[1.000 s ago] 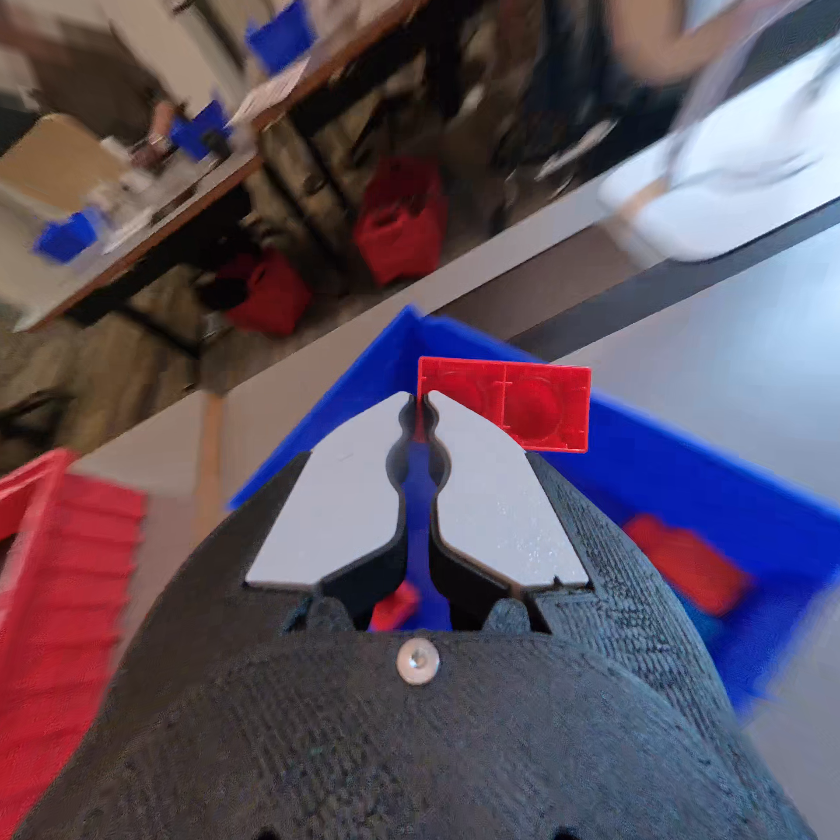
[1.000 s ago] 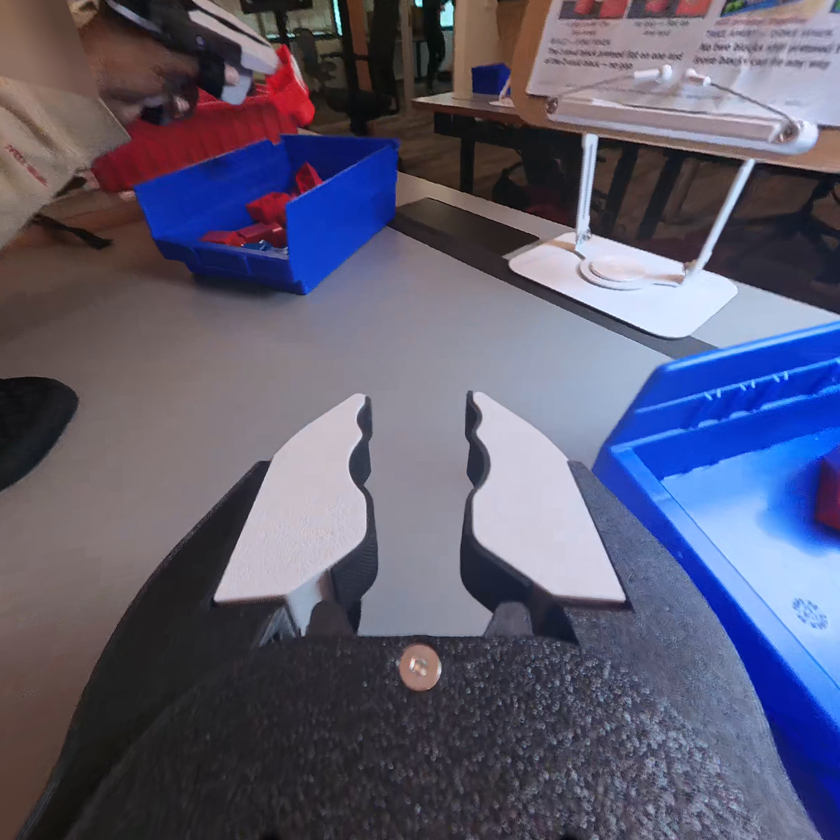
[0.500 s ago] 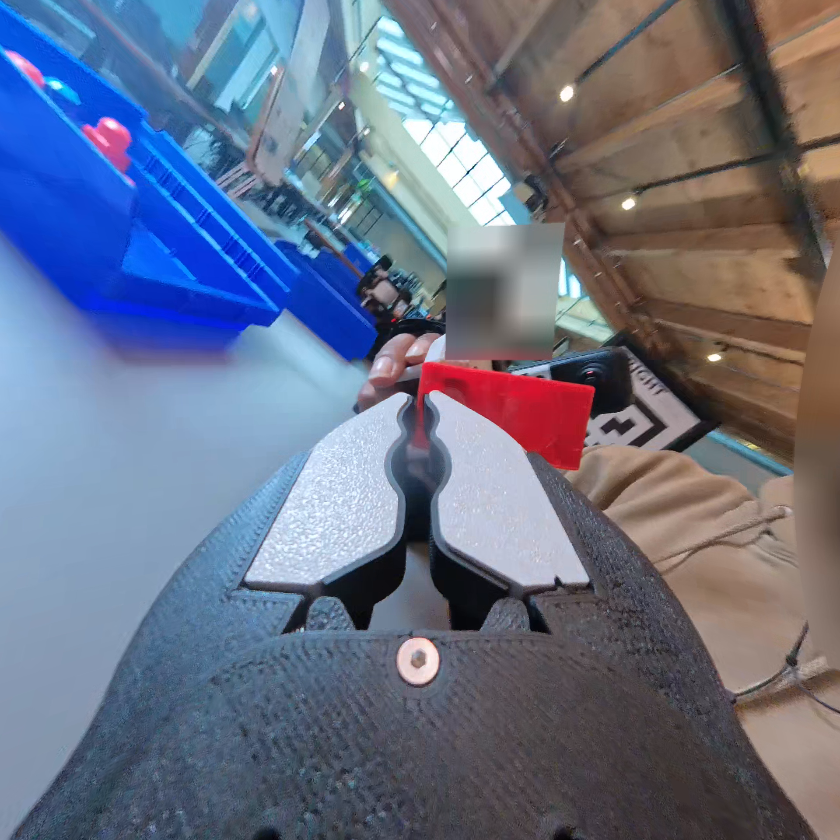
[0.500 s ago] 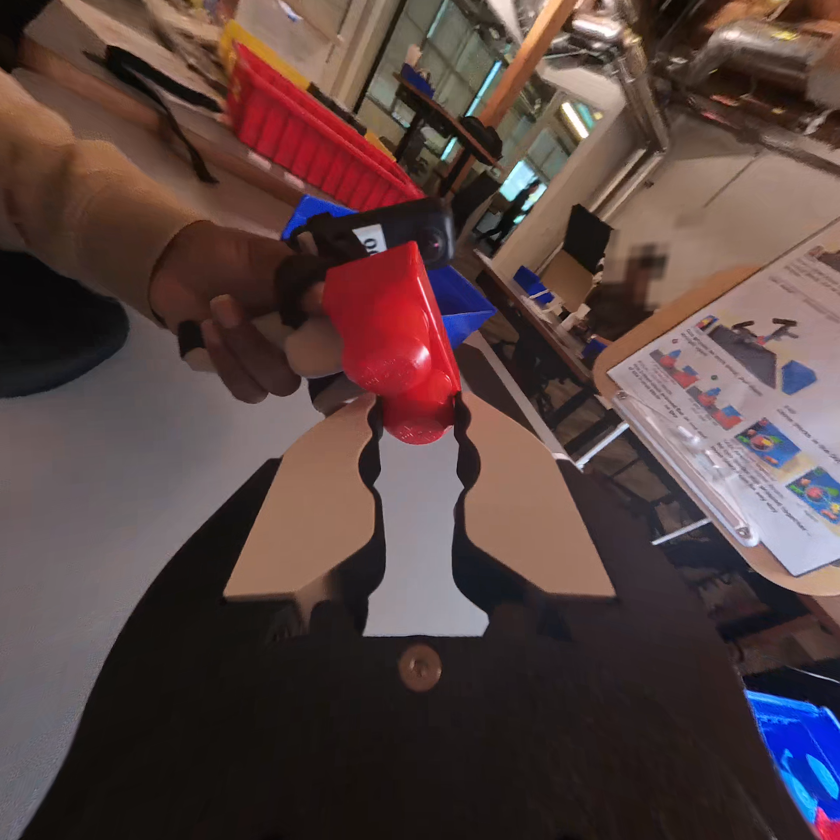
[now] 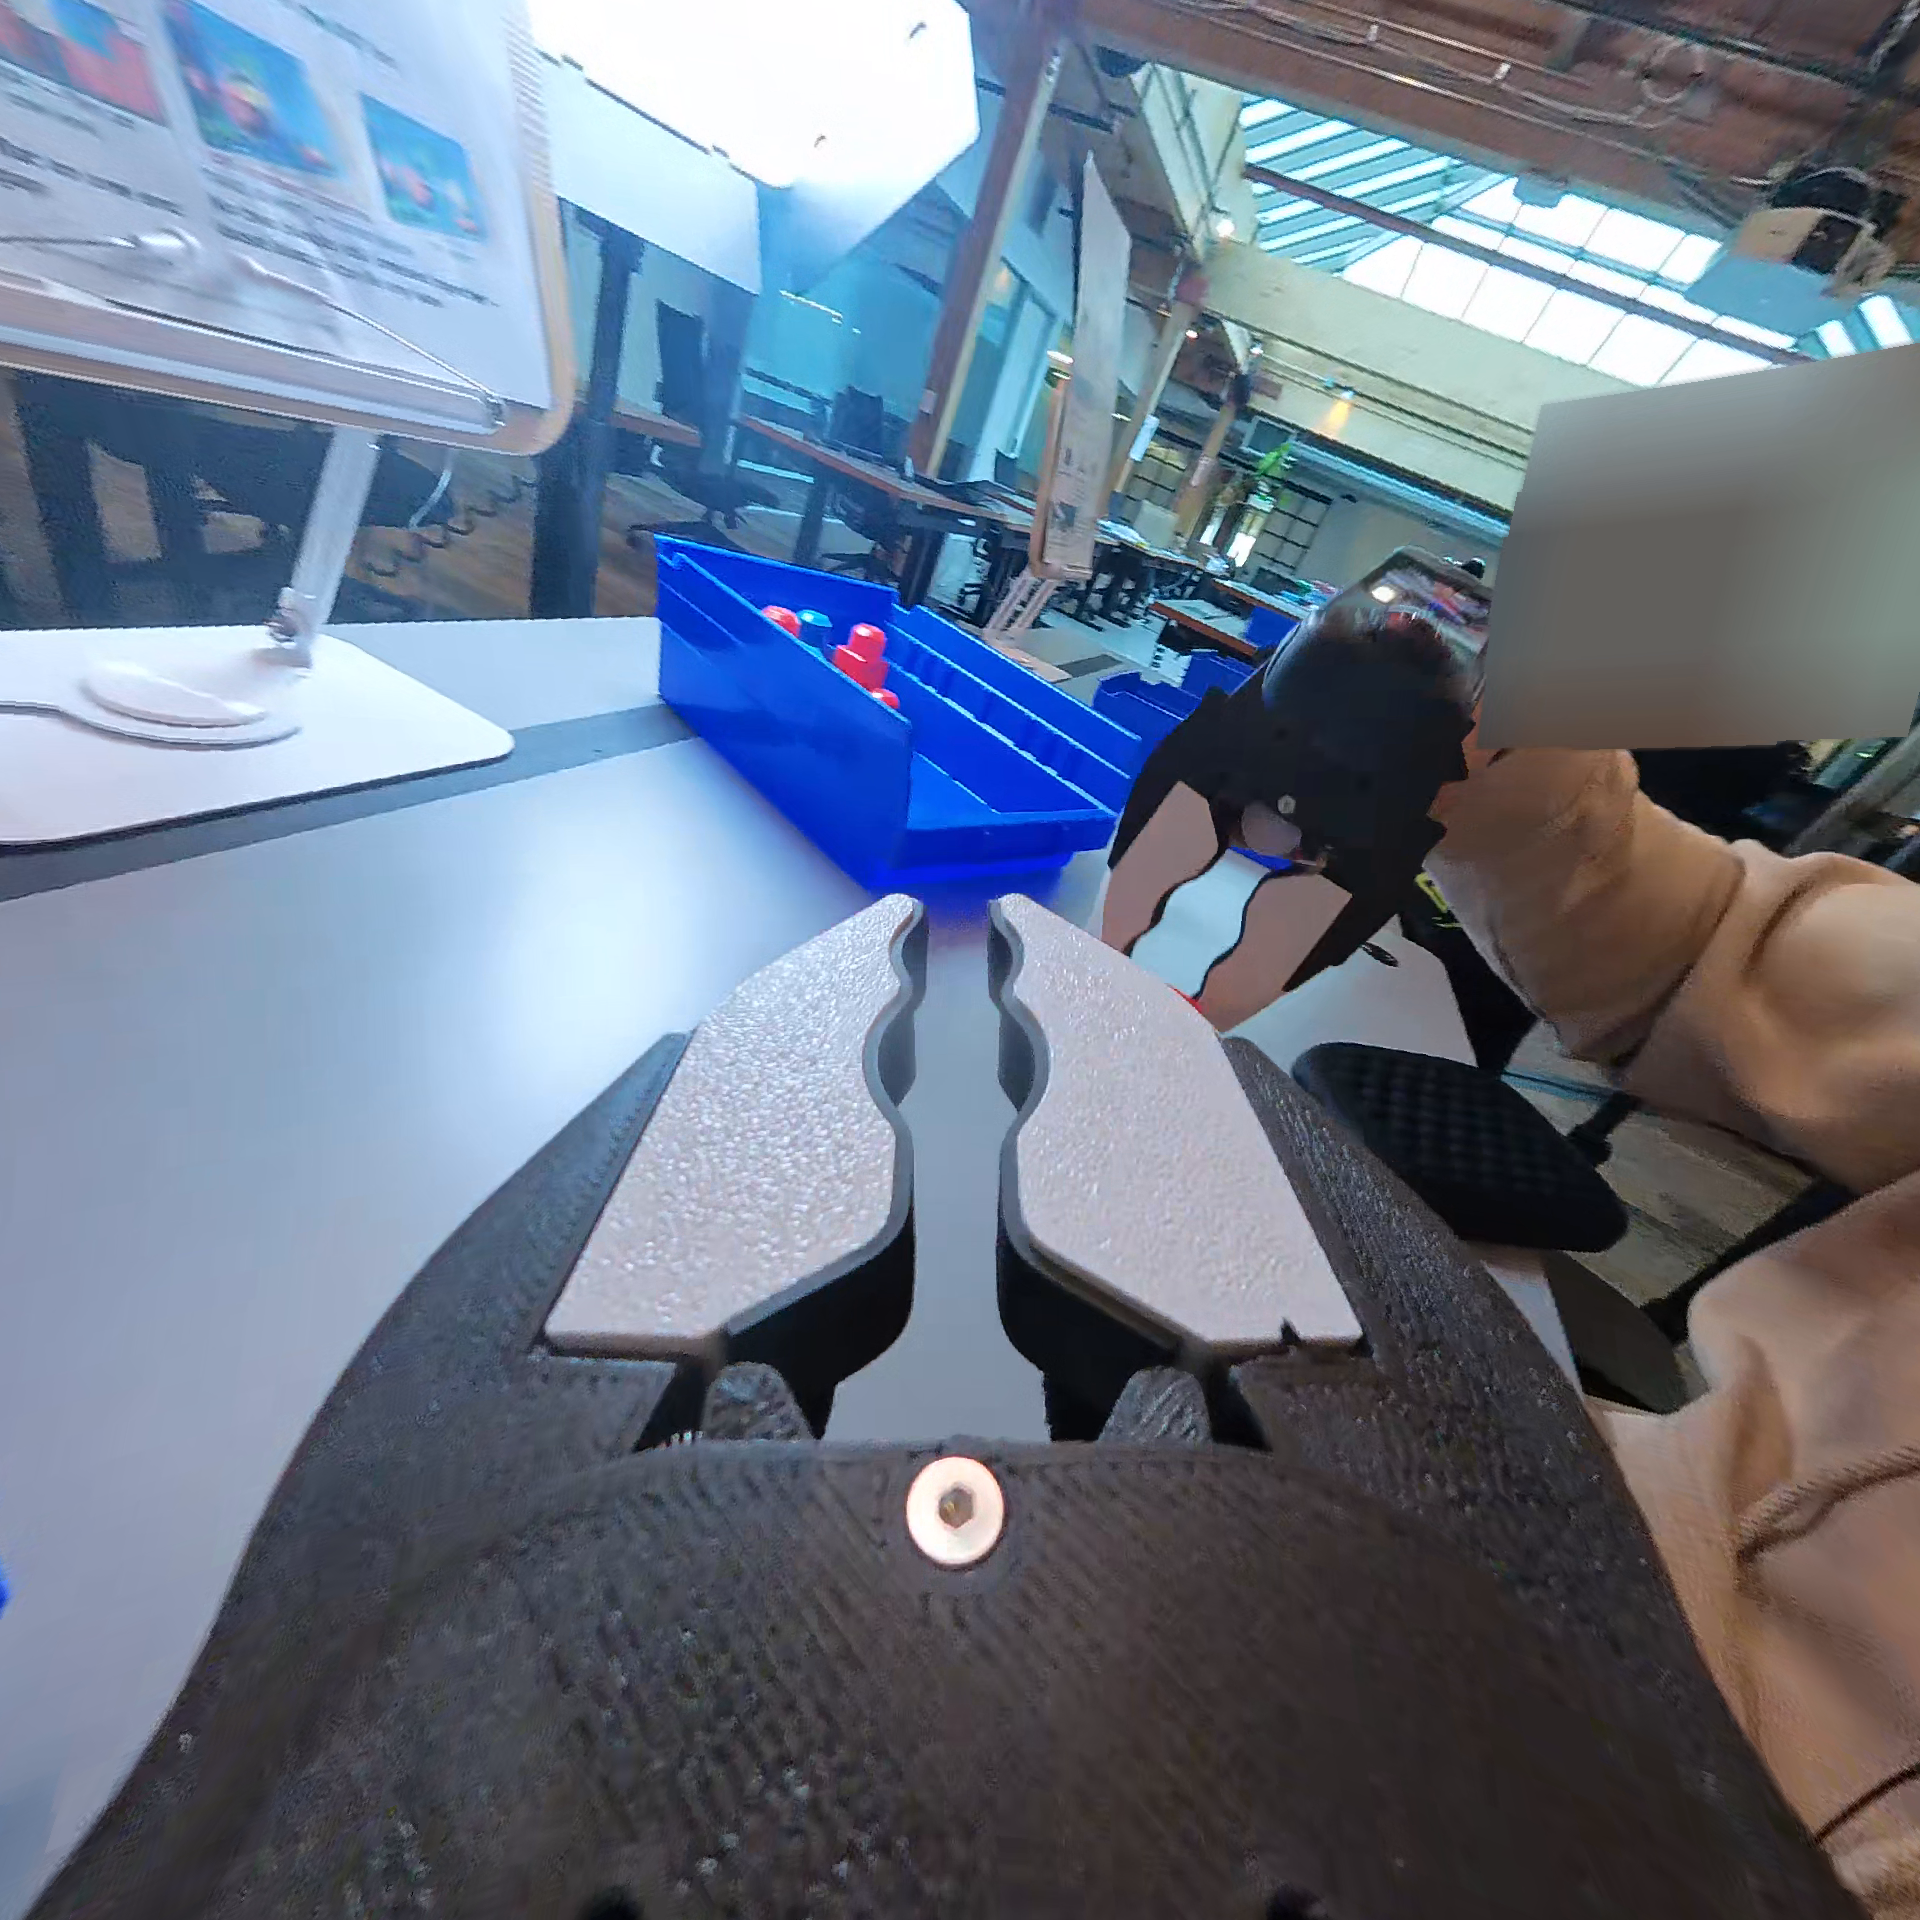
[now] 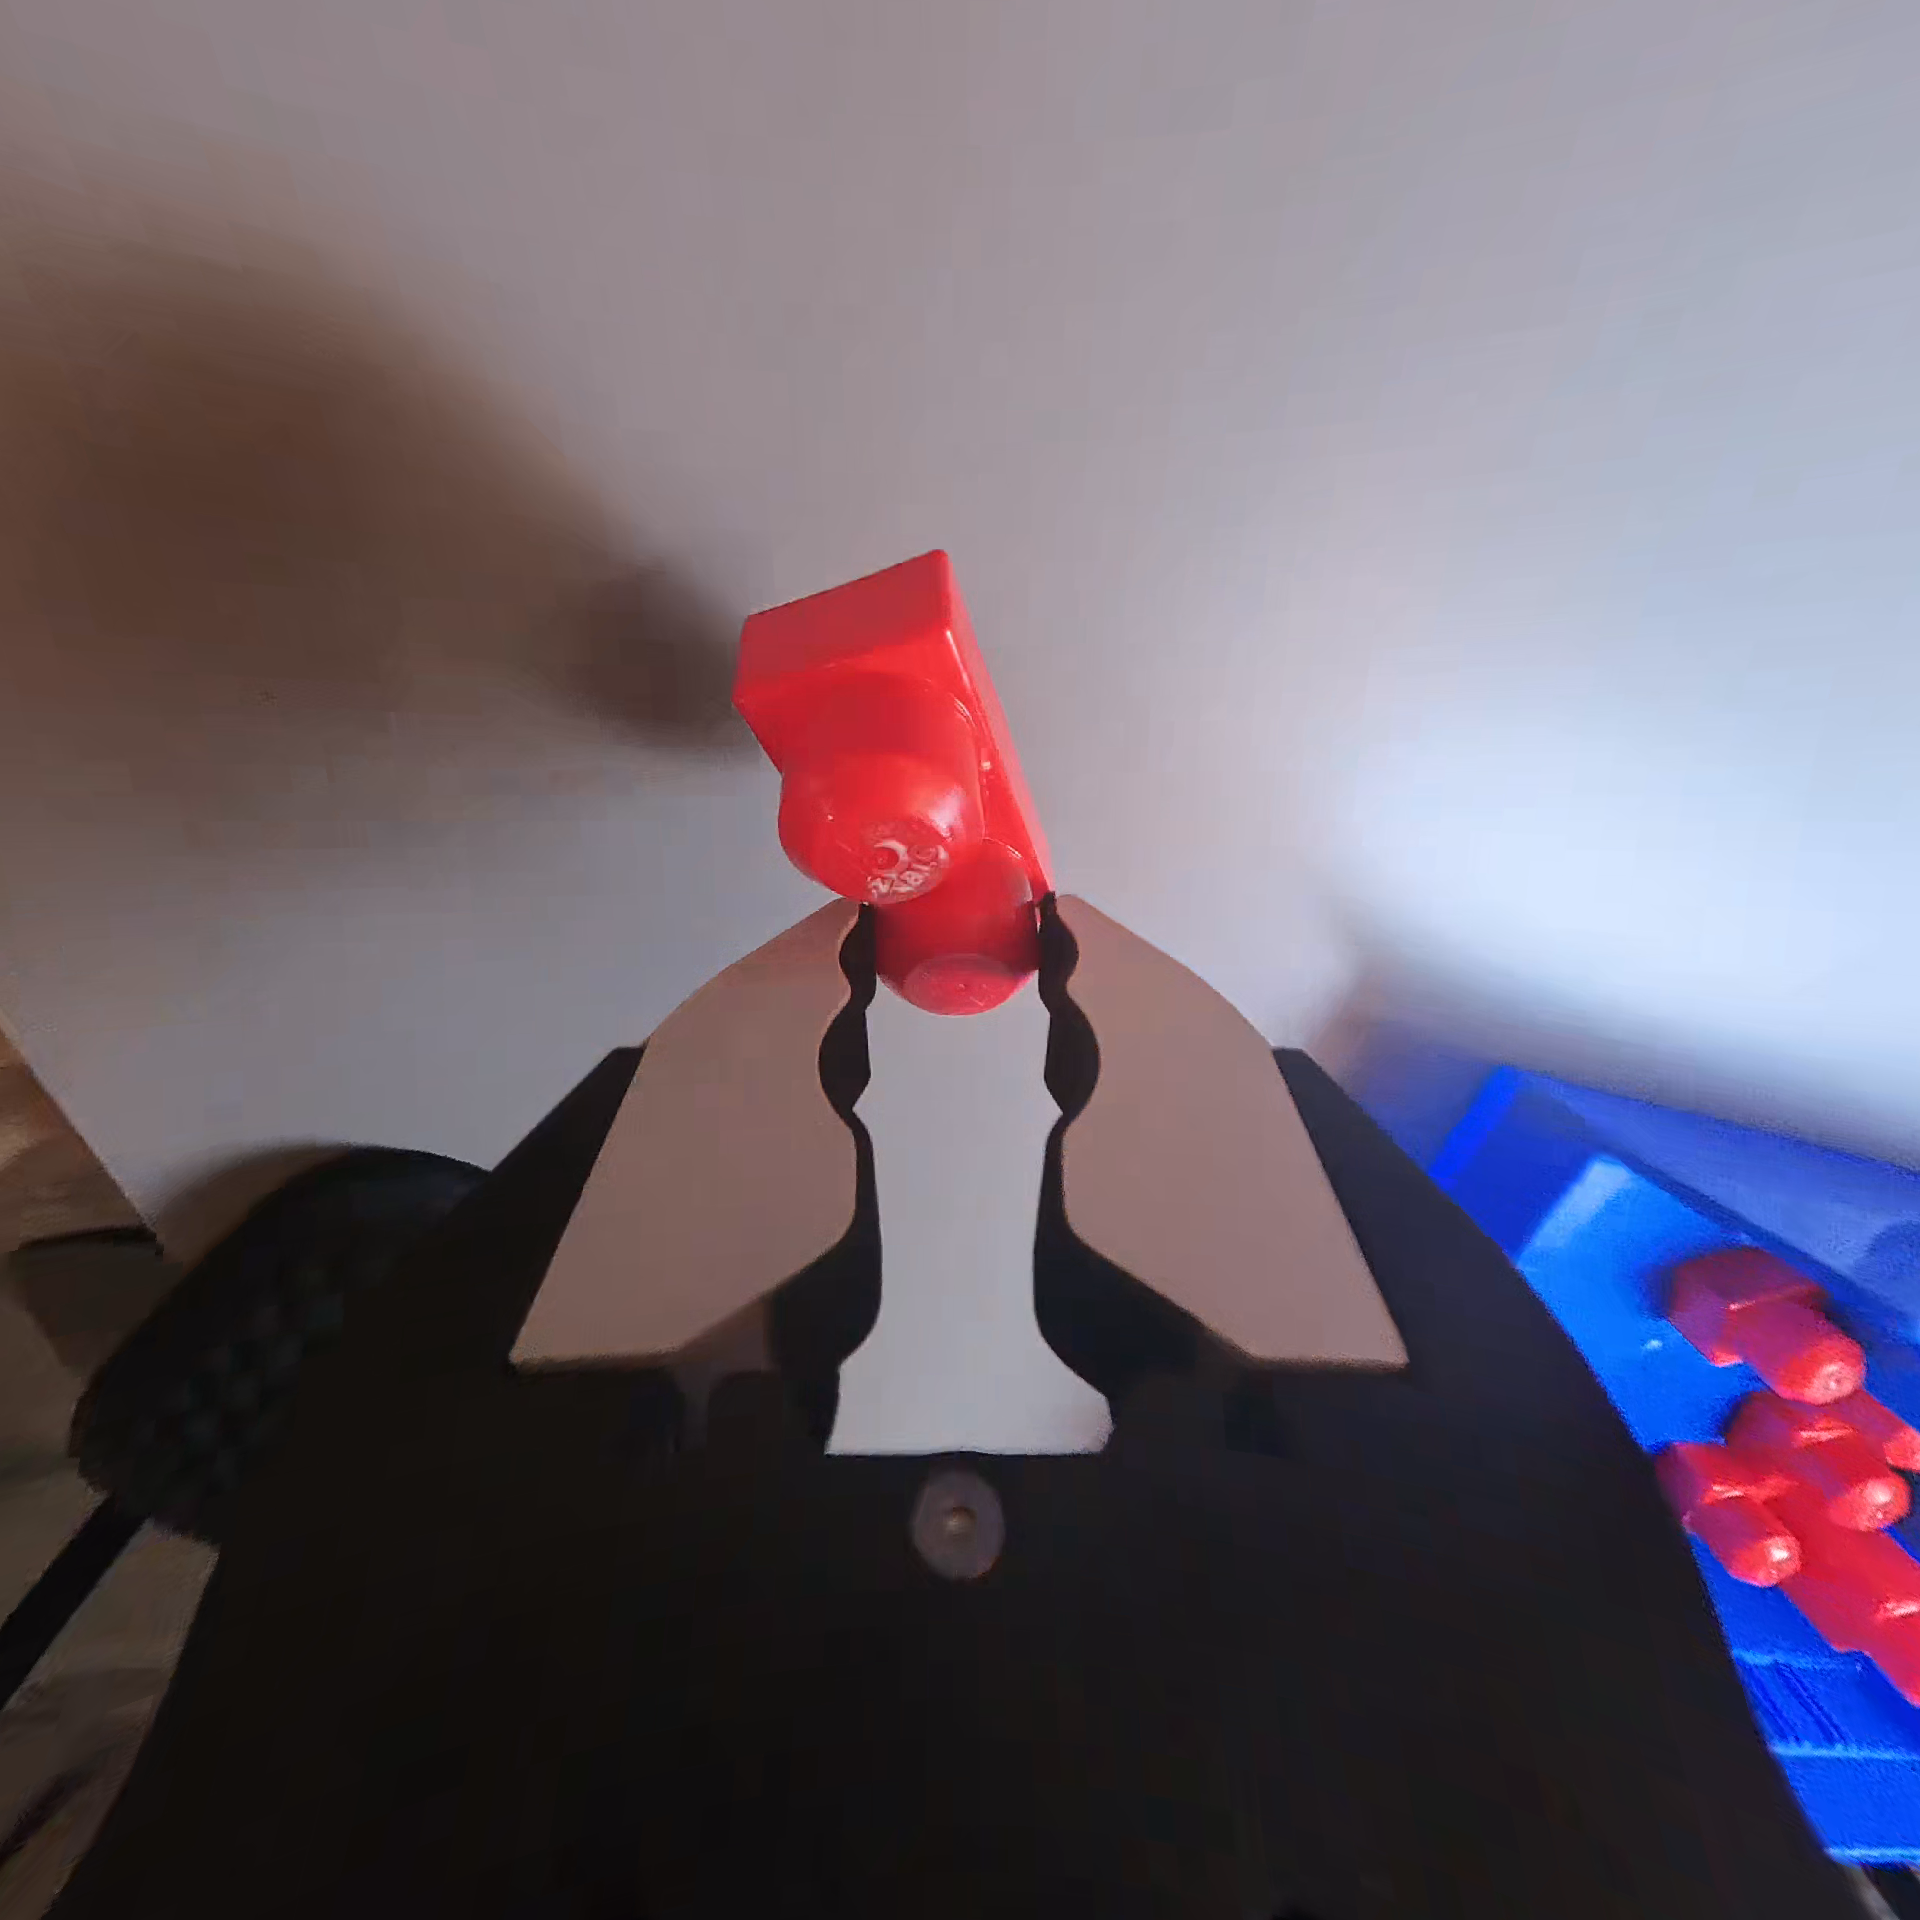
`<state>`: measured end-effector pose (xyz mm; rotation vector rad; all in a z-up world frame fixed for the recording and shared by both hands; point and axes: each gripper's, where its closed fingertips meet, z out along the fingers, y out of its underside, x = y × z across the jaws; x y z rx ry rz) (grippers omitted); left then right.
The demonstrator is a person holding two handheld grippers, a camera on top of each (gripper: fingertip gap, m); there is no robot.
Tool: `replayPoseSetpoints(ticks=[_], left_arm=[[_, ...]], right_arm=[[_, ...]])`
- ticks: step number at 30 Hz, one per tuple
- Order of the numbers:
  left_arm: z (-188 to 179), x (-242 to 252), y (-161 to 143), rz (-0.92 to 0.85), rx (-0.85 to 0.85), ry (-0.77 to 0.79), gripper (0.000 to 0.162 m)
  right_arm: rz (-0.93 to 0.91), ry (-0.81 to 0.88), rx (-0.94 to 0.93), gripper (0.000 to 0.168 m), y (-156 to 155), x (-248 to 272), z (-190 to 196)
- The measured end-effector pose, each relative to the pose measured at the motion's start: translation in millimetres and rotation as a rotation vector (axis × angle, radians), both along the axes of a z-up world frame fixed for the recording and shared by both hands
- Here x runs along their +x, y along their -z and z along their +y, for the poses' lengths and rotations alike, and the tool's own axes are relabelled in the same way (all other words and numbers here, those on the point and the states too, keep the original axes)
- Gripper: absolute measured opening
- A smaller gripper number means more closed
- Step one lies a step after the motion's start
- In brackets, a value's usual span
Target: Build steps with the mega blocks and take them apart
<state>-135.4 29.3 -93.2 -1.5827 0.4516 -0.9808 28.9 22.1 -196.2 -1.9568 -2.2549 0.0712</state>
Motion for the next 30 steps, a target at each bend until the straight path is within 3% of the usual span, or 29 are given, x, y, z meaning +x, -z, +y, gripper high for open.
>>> replayPoseSetpoints(ticks=[5, 8, 14, 19, 23, 30], left_arm=[[4.8, -4.0, 5.9, 0.079, 0.032, -0.042, 0.011], [5.7, -3.7, 9.2, 0.107, 0.037, -0.046, 0.013], [15.1, -33.9, -1.4, 0.22, 0.095, -0.16, 0.019], [33.1, -121.4, -18.4, 0.448, 0.063, -0.41, 0.032], [46.6, -201.1, -9.8, 0.659, -0.083, -0.575, 0.036], [53.5, -235.1, 79.7, 0.883, -0.624, -0.331, 0.043]], right_arm=[[-0.144, -0.053, -0.025, 0.03, 26.2, -6.5, -1.4], [-0.118, -0.056, -0.03, 0.032, 35.2, -15.0, -2.5], [0.193, 0.022, -0.017, 0.043, 9.1, -22.0, 2.2], [0.473, 0.12, 0.0, 0.043, -10.1, -1.3, 0.3], [0.564, 0.184, 0.027, 0.043, -2.8, 24.3, -2.8], [0.67, 0.254, 0.009, 0.041, 10.8, 41.1, -11.4]])
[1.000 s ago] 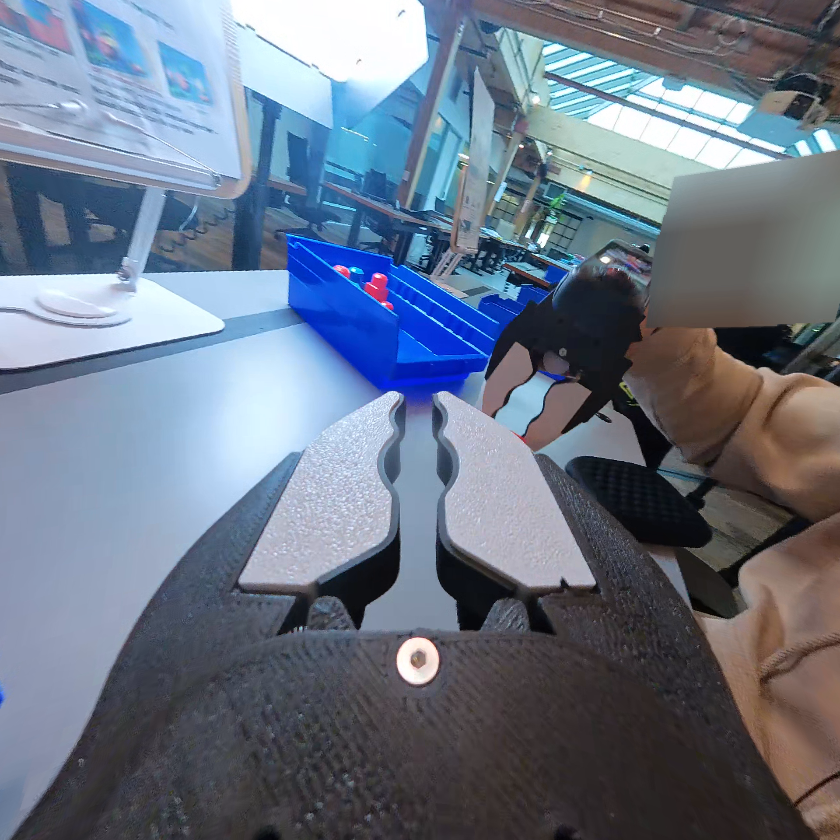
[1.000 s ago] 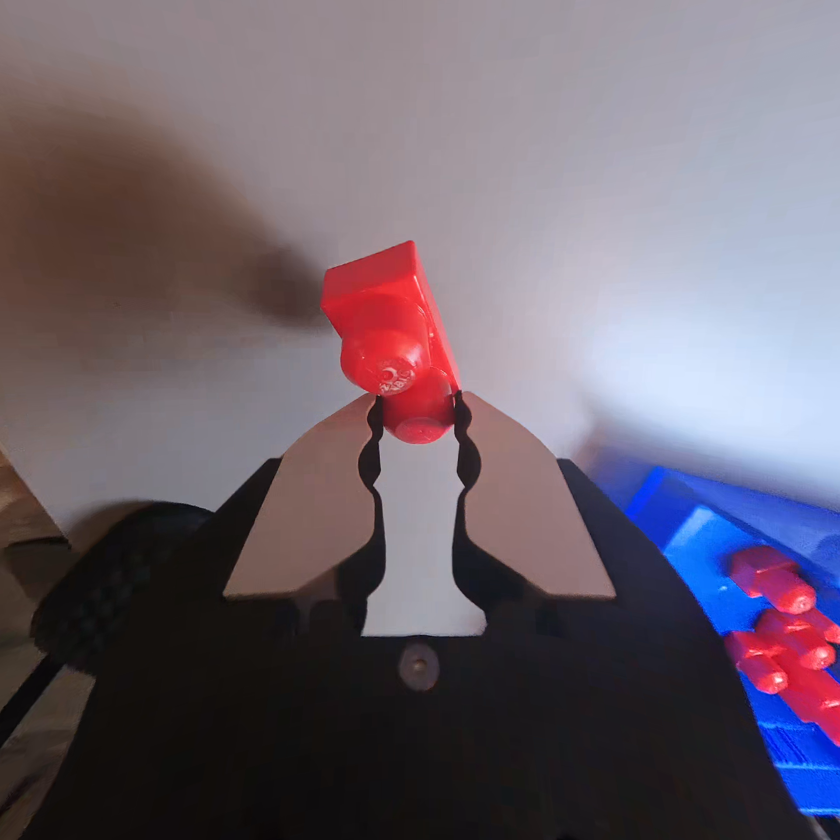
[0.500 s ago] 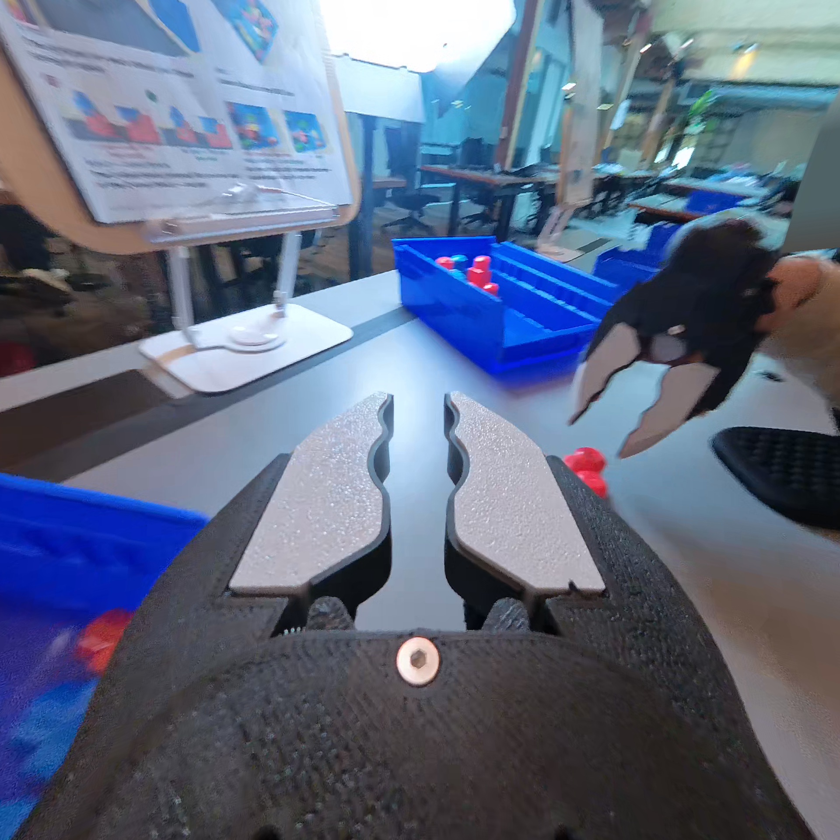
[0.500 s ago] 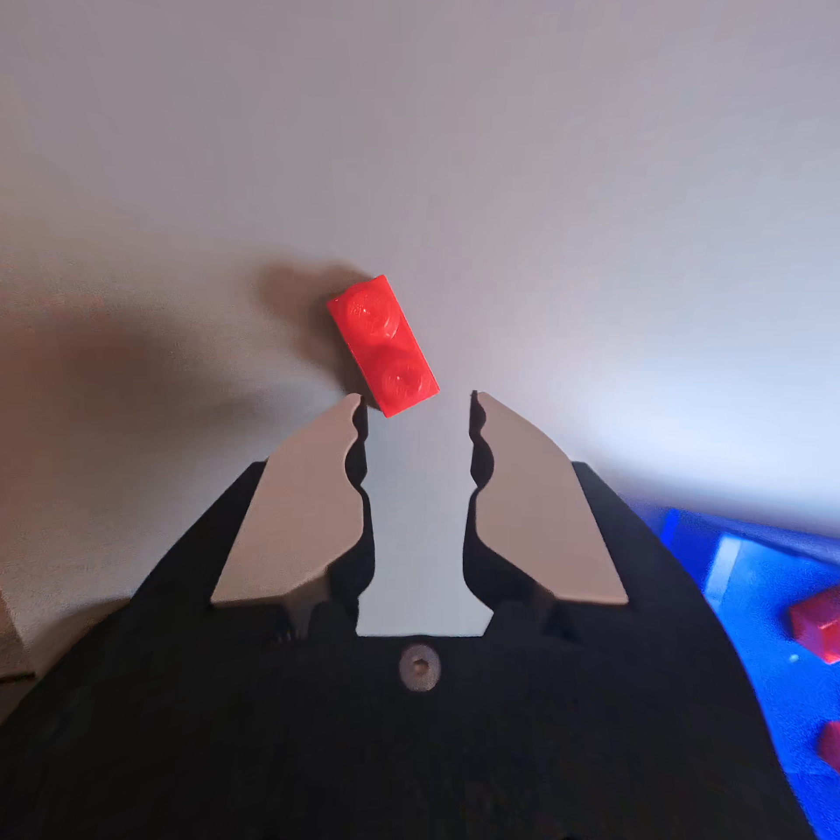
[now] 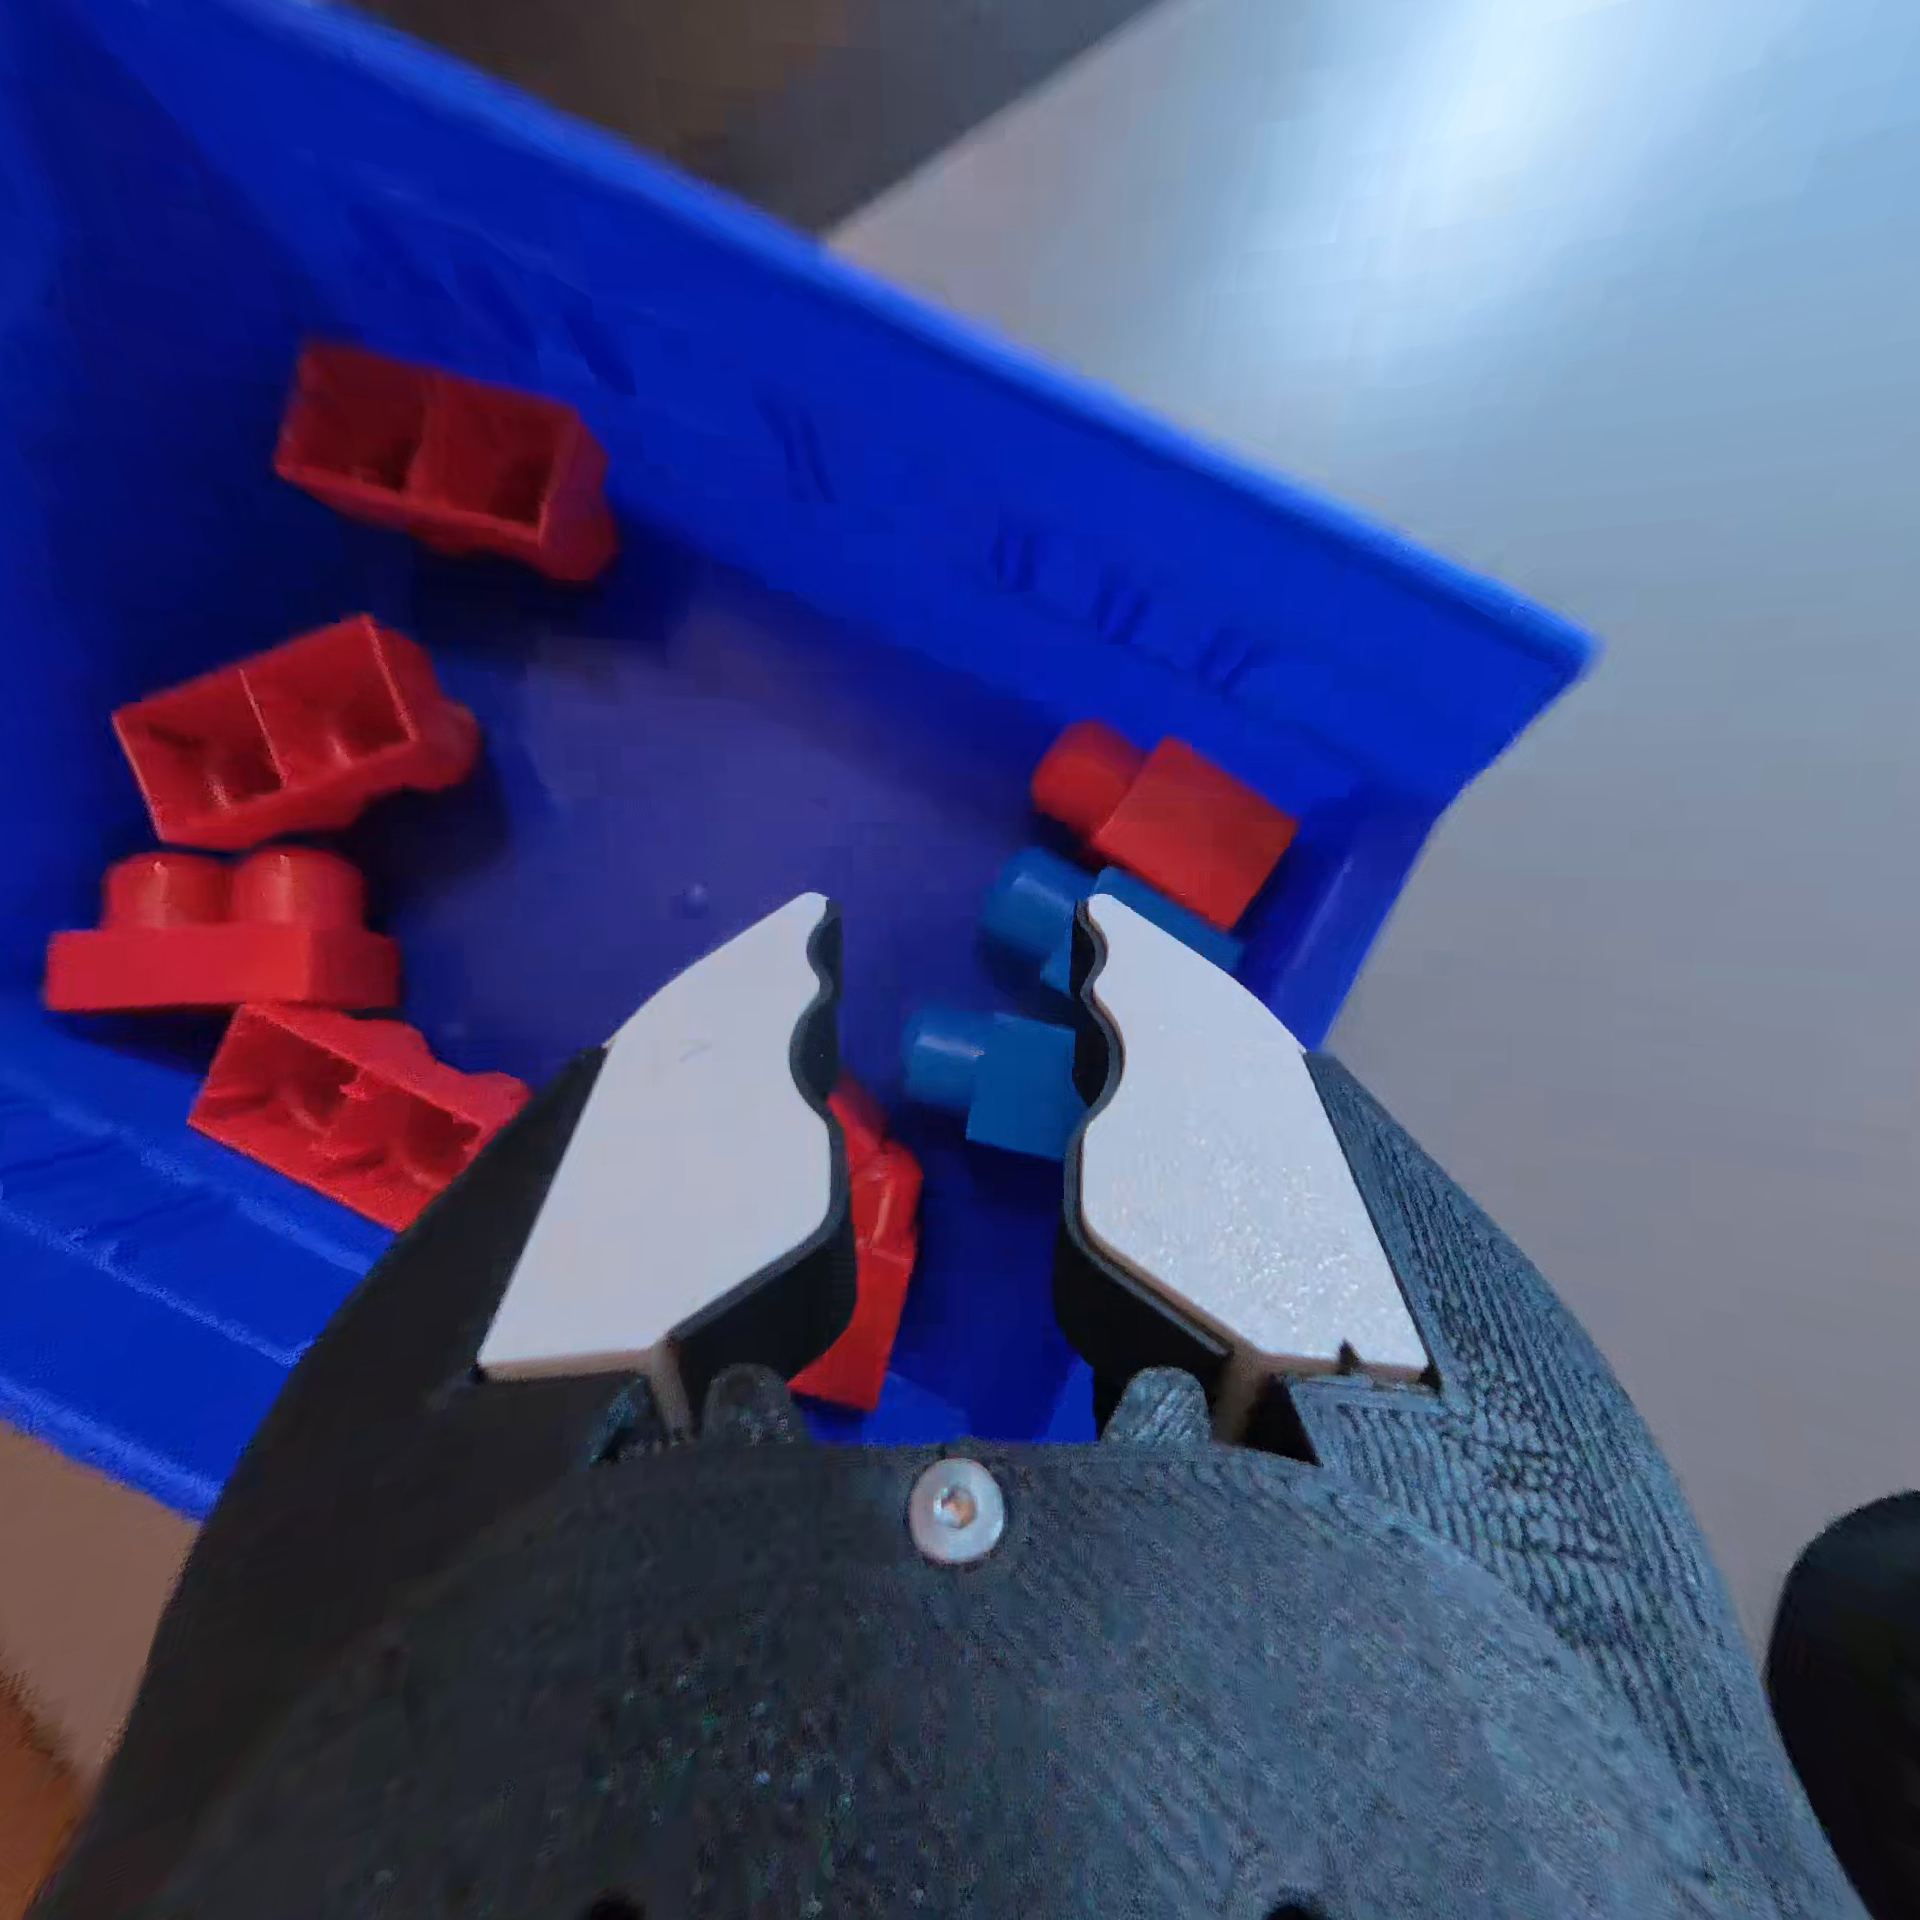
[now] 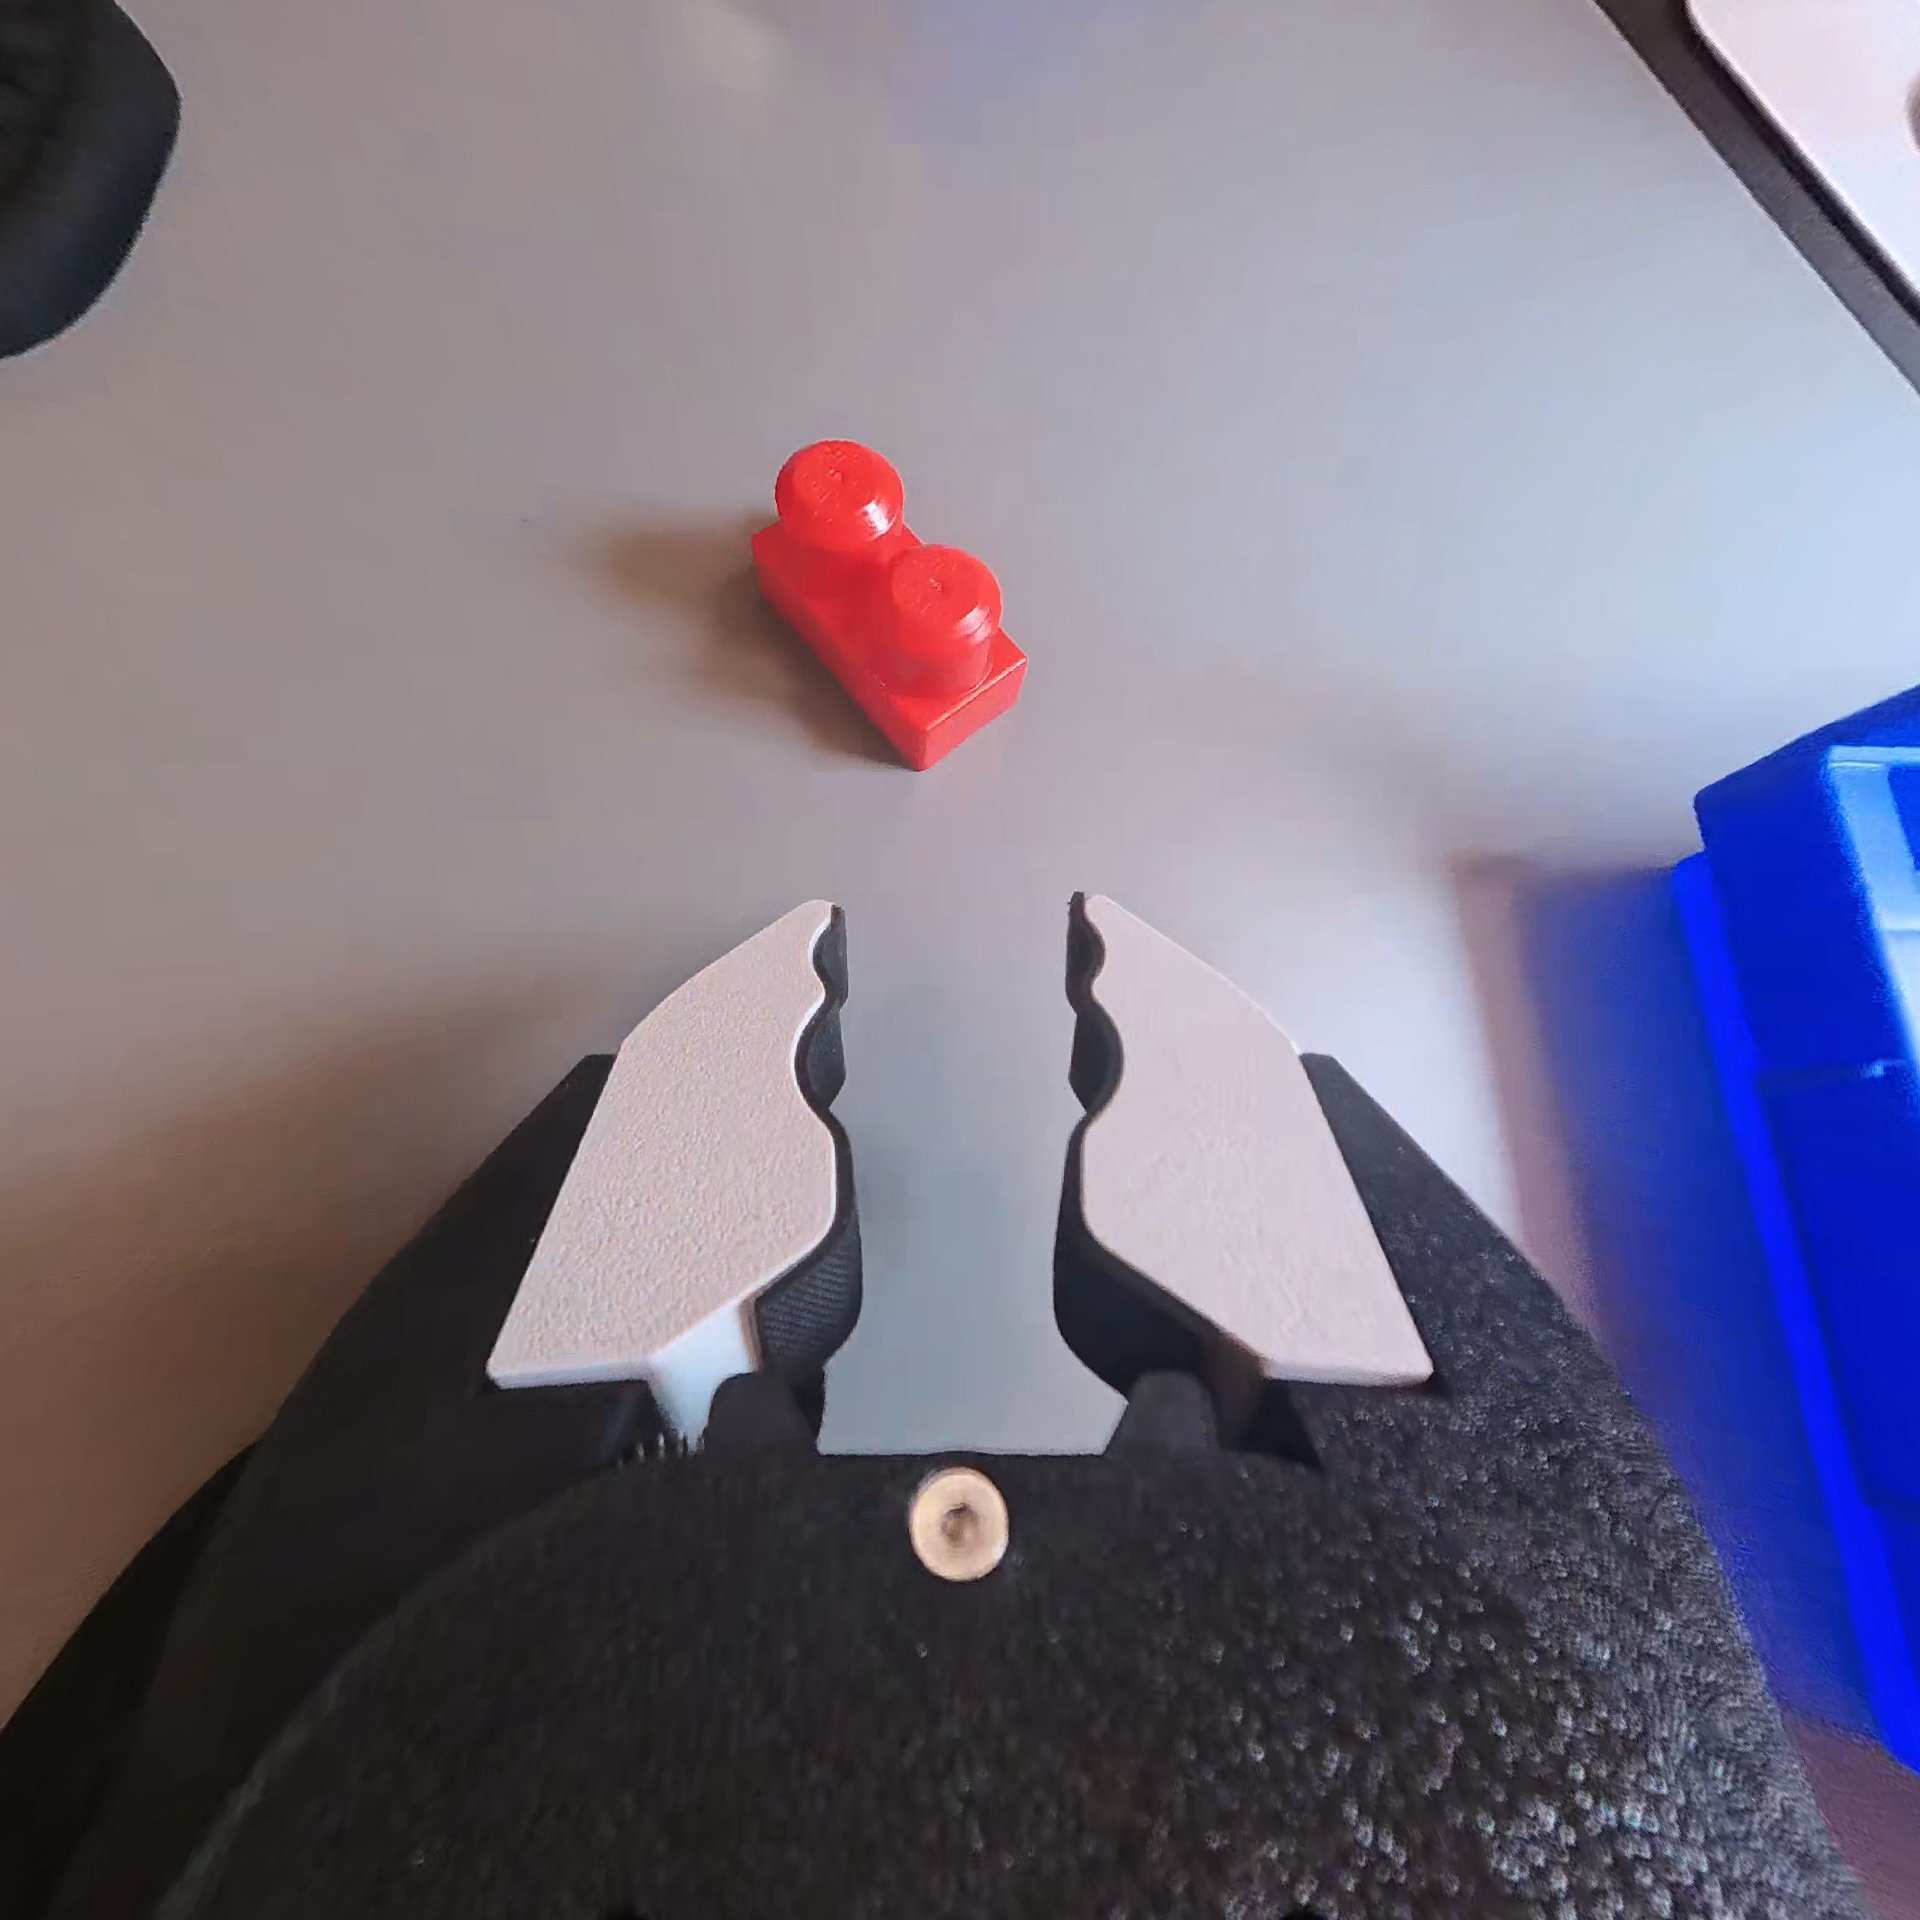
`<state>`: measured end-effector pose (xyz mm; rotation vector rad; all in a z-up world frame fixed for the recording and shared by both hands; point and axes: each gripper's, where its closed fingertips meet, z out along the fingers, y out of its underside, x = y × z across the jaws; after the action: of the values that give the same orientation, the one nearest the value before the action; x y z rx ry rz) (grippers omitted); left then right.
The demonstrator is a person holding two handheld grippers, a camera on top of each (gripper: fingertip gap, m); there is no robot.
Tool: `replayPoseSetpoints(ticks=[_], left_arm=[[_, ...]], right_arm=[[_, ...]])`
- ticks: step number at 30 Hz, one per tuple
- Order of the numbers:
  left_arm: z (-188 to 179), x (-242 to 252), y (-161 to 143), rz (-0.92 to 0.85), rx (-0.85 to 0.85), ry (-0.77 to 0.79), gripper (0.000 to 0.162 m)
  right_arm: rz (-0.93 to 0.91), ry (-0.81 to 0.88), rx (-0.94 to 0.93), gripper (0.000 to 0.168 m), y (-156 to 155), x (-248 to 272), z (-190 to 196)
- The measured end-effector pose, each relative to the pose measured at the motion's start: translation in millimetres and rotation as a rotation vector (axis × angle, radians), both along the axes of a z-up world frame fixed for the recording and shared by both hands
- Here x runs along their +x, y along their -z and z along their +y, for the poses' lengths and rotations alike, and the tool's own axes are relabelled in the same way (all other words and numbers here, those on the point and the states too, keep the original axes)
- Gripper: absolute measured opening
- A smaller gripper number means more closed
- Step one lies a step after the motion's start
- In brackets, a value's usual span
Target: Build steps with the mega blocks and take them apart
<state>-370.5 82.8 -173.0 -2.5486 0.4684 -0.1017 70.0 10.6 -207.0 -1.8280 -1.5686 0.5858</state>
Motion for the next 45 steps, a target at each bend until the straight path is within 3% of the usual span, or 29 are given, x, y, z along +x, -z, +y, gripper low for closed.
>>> replayPoseSetpoints(ticks=[4, 8, 13, 17, 20, 24, 27, 29, 34, 41, 45], left_arm=[[-2.0, -52.4, 26.1, 0.238, -0.219, -0.087, 0.041], [-16.3, -65.5, 50.9, 0.216, -0.434, -0.157, 0.047], [-14.1, -68.4, 63.5, 0.299, -0.47, -0.139, 0.036], [8.7, -54.2, 34.6, 0.33, -0.266, -0.075, 0.035], [27.5, -23.9, -12.2, 0.324, 0.002, -0.017, 0.035], [27.8, 73.7, -88.7, 0.153, 0.46, 0.218, 0.034], [-3.6, 162.5, -114.2, -0.075, 0.679, 0.428, 0.034], [-23.7, 212.3, -104.3, -0.21, 0.708, 0.523, 0.034], [-53.0, 295.8, -44.4, -0.415, 0.646, 0.678, 0.034], [-65.8, 314.7, 15.0, -0.364, 0.511, 0.759, 0.033], [-71.7, 310.0, 27.5, -0.307, 0.465, 0.787, 0.046]], right_arm=[[0.032, 0.006, -0.005, 0.039, 3.0, -0.1, -2.1], [0.061, 0.004, -0.018, 0.038, 3.9, -2.2, -3.0], [0.103, 0.024, 0.012, 0.034, -2.4, -3.1, 0.4], [0.157, 0.047, 0.048, 0.033, -10.8, -2.9, 4.4], [0.165, 0.059, 0.057, 0.033, -10.1, -4.0, 6.7], [0.164, 0.054, 0.058, 0.034, -7.2, -9.4, 5.8], [0.149, 0.027, 0.059, 0.037, -3.8, -14.9, 1.3], [0.125, 0.002, 0.062, 0.039, -1.7, -19.3, -1.4], [0.052, -0.067, 0.11, 0.043, -5.7, -33.5, -2.7], [0.027, -0.142, 0.163, 0.046, -17.2, -61.8, -0.3], [0.024, -0.165, 0.147, 0.048, -11.2, -68.6, -1.2]])
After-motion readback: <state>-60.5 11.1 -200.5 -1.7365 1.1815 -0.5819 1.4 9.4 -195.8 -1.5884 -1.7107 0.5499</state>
